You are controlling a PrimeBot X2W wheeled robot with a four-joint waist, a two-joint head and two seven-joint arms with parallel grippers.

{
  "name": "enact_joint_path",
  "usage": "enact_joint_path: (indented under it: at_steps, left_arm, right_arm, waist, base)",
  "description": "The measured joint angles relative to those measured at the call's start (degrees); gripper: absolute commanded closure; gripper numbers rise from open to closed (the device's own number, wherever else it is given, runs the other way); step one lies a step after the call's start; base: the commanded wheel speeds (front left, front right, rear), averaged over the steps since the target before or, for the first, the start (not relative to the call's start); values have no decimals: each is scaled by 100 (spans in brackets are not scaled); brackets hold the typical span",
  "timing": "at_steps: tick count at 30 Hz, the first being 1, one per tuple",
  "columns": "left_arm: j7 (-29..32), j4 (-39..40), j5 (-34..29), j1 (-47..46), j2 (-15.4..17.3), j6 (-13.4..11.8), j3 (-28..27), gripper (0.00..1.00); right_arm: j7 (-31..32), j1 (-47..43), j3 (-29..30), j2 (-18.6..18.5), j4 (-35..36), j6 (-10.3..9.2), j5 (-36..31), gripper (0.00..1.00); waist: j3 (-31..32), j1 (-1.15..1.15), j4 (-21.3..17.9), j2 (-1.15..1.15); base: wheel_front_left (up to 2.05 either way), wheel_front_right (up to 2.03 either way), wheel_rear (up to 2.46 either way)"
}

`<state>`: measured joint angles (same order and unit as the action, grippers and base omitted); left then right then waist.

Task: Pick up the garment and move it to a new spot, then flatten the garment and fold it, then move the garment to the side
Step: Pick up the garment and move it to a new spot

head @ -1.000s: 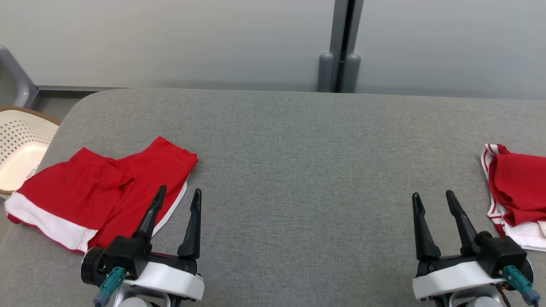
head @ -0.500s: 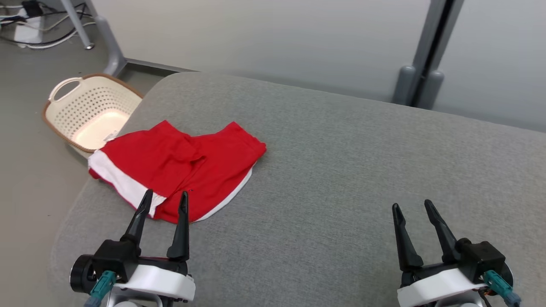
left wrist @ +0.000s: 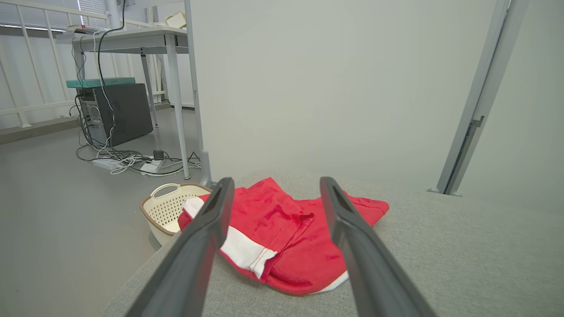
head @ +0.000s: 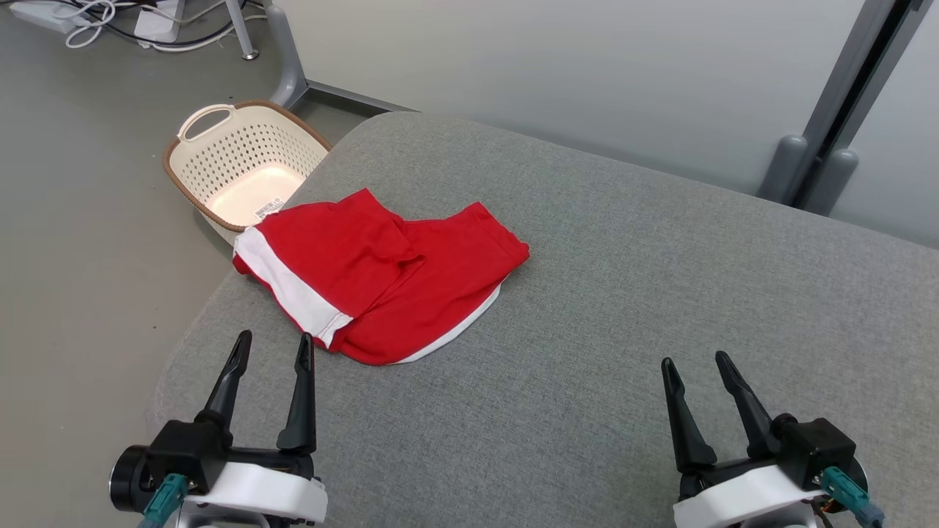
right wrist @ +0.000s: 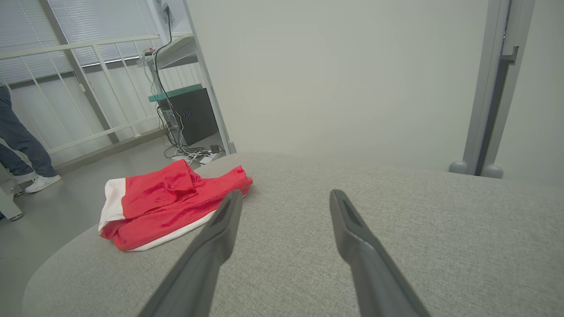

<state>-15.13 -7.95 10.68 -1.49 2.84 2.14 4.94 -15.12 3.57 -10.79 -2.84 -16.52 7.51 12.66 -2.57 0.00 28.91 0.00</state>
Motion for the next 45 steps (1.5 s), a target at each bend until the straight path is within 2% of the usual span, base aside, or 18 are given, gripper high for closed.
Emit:
enact_joint_path:
  at_steps: [10, 13, 21, 24, 27, 30, 37, 45]
  left_arm:
    - [-1, 30, 181, -146, 1, 113, -260, 0]
    - [1, -463, 220, -433, 38, 333, -319, 0]
    - [88, -1819, 363, -1501, 563, 486, -396, 0]
    - [378, -2286, 561, -1993, 723, 500, -204, 0]
    - [680, -2611, 887, -2416, 862, 535, 223, 0]
    - [891, -2875, 1238, -2808, 1146, 534, 571, 0]
    - [959, -3507, 1813, -3365, 1612, 535, 1121, 0]
    - [971, -4220, 2194, -3800, 1813, 535, 1556, 0]
  right_arm:
    - [0, 86, 75, 1, -22, 0, -97, 0]
    - [0, 196, 182, 2, -69, -1, -278, 0]
    - [1, 500, 625, -2, 145, -1, -660, 0]
    - [1, 569, 755, -12, 220, -1, -750, 0]
    - [0, 648, 791, -41, 277, -1, -856, 0]
    - [0, 717, 762, -60, 330, -1, -927, 0]
    - [0, 823, 698, -58, 382, -1, -979, 0]
    - [-3, 855, 653, -27, 447, 0, -989, 0]
  waist:
    - [-178, 0, -125, 0]
    - [-415, 0, -239, 0]
    - [-991, 0, -554, 0]
    - [-1226, 0, -681, 0]
    - [-1457, 0, -808, 0]
    - [-1672, 0, -941, 0]
    - [-2037, 0, -1321, 0]
    - [-2263, 0, -1595, 0]
  base:
    - [0, 0, 0]
    - [0, 0, 0]
    - [0, 0, 0]
    - [0, 0, 0]
    - [0, 0, 0]
    - [0, 0, 0]
    - [0, 0, 0]
    - [0, 0, 0]
